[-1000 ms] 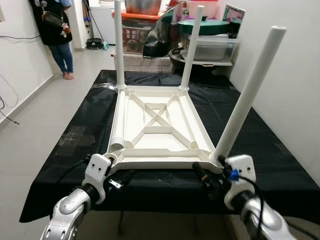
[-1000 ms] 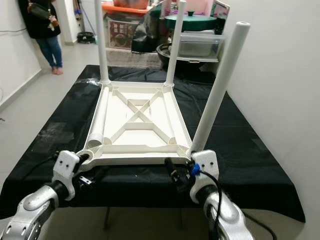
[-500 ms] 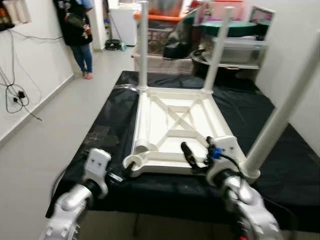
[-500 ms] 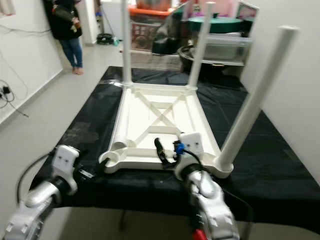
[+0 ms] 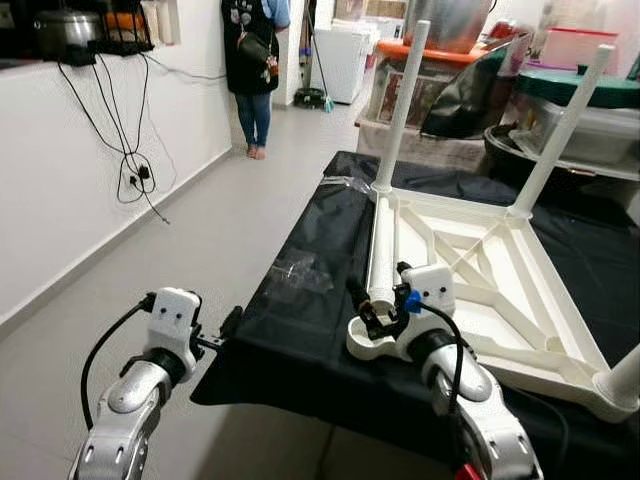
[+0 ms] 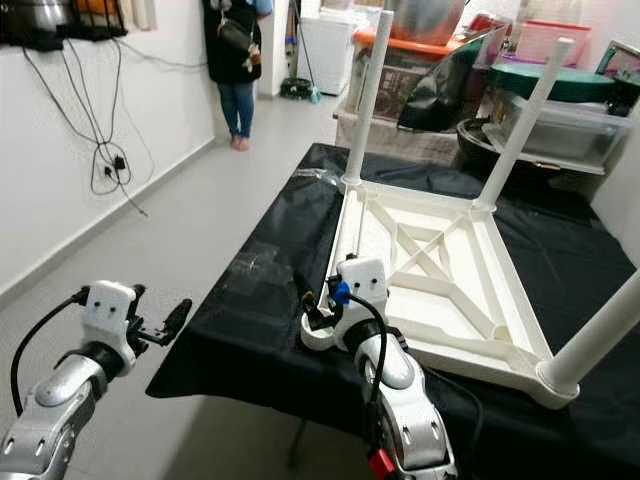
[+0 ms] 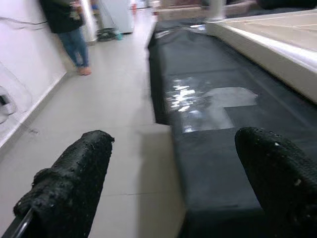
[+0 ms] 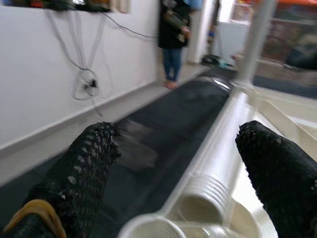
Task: Building children table
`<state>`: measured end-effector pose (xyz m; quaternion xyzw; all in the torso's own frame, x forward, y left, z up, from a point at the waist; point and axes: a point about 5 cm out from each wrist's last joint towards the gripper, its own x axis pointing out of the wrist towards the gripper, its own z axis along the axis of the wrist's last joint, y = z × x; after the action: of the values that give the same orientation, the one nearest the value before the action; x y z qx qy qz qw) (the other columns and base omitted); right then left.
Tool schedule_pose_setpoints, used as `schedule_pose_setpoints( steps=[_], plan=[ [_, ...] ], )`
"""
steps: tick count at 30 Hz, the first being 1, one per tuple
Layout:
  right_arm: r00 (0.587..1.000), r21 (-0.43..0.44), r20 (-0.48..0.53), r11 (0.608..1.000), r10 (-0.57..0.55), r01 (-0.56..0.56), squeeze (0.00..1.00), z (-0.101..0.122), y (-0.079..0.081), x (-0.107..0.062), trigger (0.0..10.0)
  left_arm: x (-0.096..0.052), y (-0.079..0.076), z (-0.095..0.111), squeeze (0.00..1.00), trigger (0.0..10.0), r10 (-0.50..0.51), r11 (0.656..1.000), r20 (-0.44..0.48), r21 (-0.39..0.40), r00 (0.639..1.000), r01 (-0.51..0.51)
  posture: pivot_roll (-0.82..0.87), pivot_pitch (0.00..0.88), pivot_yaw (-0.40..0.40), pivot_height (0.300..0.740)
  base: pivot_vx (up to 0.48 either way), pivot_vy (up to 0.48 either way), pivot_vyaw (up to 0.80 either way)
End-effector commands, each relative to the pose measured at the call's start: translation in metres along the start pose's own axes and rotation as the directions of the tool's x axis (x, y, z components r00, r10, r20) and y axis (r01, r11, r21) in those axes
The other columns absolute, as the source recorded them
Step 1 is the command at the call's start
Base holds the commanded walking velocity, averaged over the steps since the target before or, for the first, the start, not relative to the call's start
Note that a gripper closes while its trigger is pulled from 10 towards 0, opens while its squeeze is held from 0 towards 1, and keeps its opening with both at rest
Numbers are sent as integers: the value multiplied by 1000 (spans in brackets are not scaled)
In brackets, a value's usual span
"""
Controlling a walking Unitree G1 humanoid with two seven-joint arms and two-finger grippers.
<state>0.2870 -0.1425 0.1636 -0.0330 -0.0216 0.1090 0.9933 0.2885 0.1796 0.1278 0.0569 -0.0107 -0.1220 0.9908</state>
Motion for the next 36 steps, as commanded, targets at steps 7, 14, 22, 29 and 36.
schedule_pose_setpoints(
  steps=[7, 14, 22, 29, 36],
  plan=[
    [999, -89, 9, 995, -52, 53, 0, -2, -10, 2, 10000, 8, -9, 5, 0, 10000, -18, 999, 32, -25, 999, 19, 58, 0, -64, 740, 0, 0, 0],
    [999, -167, 23, 985, -38, 42, 0, 1, -16, 5, 10000, 12, -9, 10, 0, 10000, -20, 998, 63, -50, 998, 23, 60, 0, -65, 740, 258, 0, 0],
    [997, -147, 39, 986, -66, 72, 0, 5, -17, 12, 10000, 12, -12, 12, 0, 10000, -33, 998, 75, -51, 997, 37, 67, 0, -69, 740, 293, 0, 400],
    [998, -168, 29, 984, -60, 64, 0, 4, -18, 13, 10000, 8, -20, 11, 0, 10000, -71, 996, 74, -48, 995, 75, 68, 0, -68, 740, 82, 0, 443],
    [997, -271, 78, 961, -30, 50, 0, 14, -35, 9, 10000, 7, -24, 5, 0, 10000, -81, 996, 41, -40, 996, 83, 65, 0, -69, 740, 0, 0, 132]
  ],
)
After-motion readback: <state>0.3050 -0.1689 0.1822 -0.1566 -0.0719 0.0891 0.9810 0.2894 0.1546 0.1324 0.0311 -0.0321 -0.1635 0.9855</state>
